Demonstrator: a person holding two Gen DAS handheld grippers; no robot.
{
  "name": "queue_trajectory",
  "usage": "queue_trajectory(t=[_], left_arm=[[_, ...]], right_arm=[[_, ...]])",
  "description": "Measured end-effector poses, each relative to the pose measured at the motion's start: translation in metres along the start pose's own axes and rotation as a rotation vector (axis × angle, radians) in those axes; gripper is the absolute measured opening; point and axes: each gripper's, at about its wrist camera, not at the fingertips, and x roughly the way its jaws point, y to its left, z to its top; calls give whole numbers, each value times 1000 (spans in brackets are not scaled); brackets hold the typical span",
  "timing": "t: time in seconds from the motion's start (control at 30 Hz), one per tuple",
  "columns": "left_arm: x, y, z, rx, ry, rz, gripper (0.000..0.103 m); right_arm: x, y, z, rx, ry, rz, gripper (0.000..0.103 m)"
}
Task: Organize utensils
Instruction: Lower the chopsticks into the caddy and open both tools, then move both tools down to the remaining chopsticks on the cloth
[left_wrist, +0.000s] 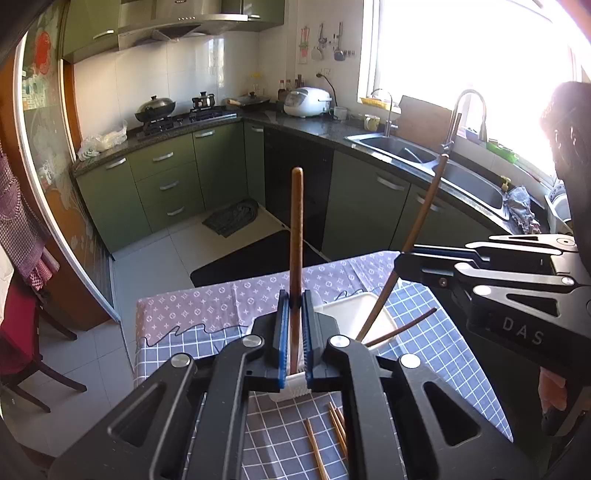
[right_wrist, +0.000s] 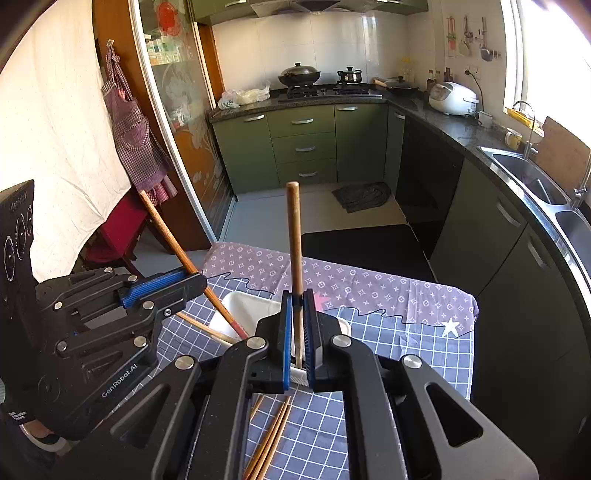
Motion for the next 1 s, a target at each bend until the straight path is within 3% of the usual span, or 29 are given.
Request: queue_trajectory(t=[0.2, 0.33, 0.43, 0.53, 0.6, 0.73, 0.93, 0.97, 1.0], left_arm=[[5, 2, -9, -2, 38, -4, 14], [-15, 1, -7, -13, 9, -22, 21], [-39, -6, -9, -1, -20, -31, 29], [-56, -16, -22, 39, -21, -12, 31], [-60, -20, -38, 42, -2, -8, 33], [-53, -23, -87, 25, 73, -10, 44], [-6, -25, -150, -9, 291, -62, 44], [4, -22, -156, -23, 329, -66, 42], [14, -20, -161, -29, 365, -62, 33]], right_arm=[[0, 4, -3, -8, 0, 13, 7], [-40, 10, -8, -15, -67, 53, 9], [-79, 17, -17, -33, -129, 77, 15], [-104, 20, -36, -48, -142, 95, 18], [-109, 19, -55, -57, -113, 93, 25], [-93, 9, -105, -52, -2, 106, 26], [-41, -8, -175, -1, 180, 92, 29], [-33, -11, -184, 7, 206, 89, 29], [-26, -15, -192, 17, 230, 91, 29]])
